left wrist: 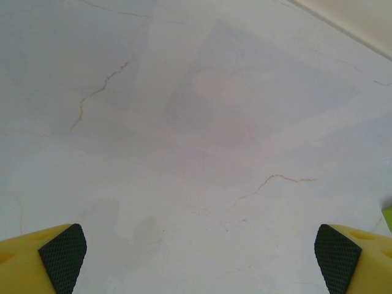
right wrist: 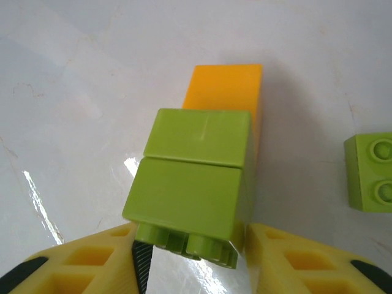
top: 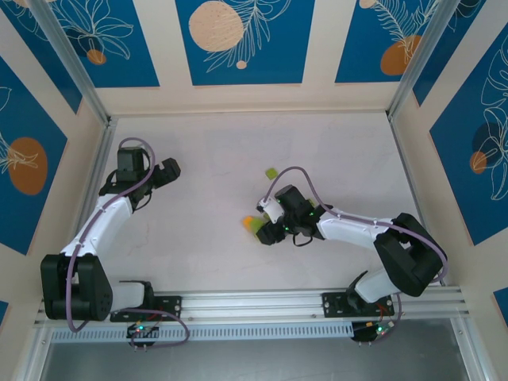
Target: Assemble a carrot with lego
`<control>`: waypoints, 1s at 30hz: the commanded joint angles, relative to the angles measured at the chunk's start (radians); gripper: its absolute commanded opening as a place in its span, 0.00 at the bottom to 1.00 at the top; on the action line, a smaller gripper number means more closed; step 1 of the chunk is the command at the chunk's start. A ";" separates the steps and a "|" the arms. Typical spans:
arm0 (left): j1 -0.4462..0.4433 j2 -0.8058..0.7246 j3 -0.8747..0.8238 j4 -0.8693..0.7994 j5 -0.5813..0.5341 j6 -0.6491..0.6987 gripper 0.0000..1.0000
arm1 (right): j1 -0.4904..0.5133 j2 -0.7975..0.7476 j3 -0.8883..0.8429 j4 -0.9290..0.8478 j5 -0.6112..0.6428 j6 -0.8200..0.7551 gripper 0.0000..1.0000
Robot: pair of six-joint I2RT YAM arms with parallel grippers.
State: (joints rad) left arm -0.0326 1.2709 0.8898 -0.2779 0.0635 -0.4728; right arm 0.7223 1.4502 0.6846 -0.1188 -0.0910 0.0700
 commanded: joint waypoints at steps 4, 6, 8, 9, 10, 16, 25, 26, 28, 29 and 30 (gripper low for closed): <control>0.014 -0.013 0.005 -0.009 0.018 -0.001 0.98 | -0.002 0.005 0.012 -0.021 -0.019 0.007 0.38; 0.014 -0.014 0.005 -0.008 0.016 -0.001 0.98 | 0.000 0.001 0.036 -0.056 -0.007 0.026 0.37; 0.014 -0.014 0.004 -0.008 0.016 -0.001 0.98 | 0.006 -0.005 0.069 -0.115 0.028 0.047 0.36; 0.014 -0.012 0.003 -0.004 0.016 -0.001 0.98 | 0.012 -0.010 0.087 -0.147 0.047 0.052 0.36; 0.014 -0.010 0.002 -0.003 0.018 -0.001 0.98 | 0.016 -0.016 0.100 -0.173 0.060 0.054 0.38; 0.014 0.005 0.005 0.007 0.029 -0.004 0.98 | 0.040 -0.037 0.113 -0.197 0.092 0.077 0.56; 0.014 -0.005 0.001 0.005 0.027 -0.004 0.98 | 0.094 0.020 0.098 -0.130 0.143 0.100 0.60; 0.014 -0.005 0.001 0.005 0.029 -0.003 0.98 | 0.101 0.026 0.089 -0.113 0.150 0.103 0.60; 0.014 -0.003 0.003 0.007 0.031 -0.005 0.98 | 0.110 0.040 0.064 -0.065 0.161 0.109 0.60; 0.014 -0.003 0.005 0.008 0.033 -0.006 0.98 | 0.112 0.045 0.053 -0.046 0.164 0.113 0.60; 0.014 -0.002 0.005 0.007 0.034 -0.005 0.98 | 0.113 0.052 0.037 -0.022 0.170 0.119 0.59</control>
State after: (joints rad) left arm -0.0326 1.2709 0.8898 -0.2771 0.0784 -0.4728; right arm 0.8257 1.4803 0.7616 -0.2173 0.0544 0.1638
